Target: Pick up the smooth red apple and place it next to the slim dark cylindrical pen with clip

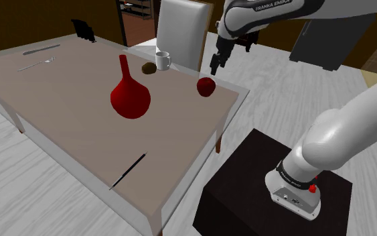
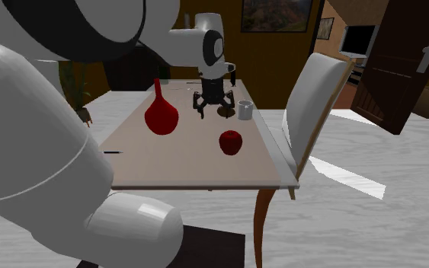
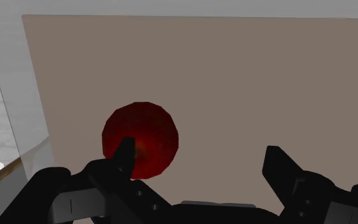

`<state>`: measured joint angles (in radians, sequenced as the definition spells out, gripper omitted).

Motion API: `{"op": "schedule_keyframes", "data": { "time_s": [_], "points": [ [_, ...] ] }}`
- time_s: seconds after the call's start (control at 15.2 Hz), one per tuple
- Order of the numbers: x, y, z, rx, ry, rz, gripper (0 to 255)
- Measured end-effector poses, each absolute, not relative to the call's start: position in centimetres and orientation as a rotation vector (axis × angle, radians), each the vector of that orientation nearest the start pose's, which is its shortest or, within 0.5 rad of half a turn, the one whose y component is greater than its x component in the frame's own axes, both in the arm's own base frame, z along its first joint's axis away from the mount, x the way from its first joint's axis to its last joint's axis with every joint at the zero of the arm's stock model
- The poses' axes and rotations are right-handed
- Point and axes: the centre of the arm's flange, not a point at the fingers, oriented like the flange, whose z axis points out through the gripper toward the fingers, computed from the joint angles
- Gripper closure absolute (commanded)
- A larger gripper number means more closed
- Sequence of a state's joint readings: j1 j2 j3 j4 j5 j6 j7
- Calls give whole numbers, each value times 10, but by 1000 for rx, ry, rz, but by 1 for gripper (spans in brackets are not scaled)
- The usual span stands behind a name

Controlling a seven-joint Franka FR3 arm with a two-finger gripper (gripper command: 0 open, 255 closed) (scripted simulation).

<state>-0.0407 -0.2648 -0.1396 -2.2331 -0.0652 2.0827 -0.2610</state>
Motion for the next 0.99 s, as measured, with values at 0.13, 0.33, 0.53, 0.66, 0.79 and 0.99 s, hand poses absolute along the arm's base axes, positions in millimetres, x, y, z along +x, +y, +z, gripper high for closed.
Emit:
{"op": "schedule_keyframes", "data": {
  "time_s": [0.13, 0.33, 0.53, 0.66, 0.79, 0.99],
  "points": [
    [492, -109, 479, -3172, -169, -170, 0],
    [521, -129, 458, -3163, -154, -174, 0],
    [546, -150, 439, -3155, -138, -178, 0],
    [552, -154, 428, -3153, -135, -179, 0],
    [555, -155, 417, -3153, -134, -180, 0],
    [559, -155, 400, -3153, -135, -180, 0]
  ]
}}
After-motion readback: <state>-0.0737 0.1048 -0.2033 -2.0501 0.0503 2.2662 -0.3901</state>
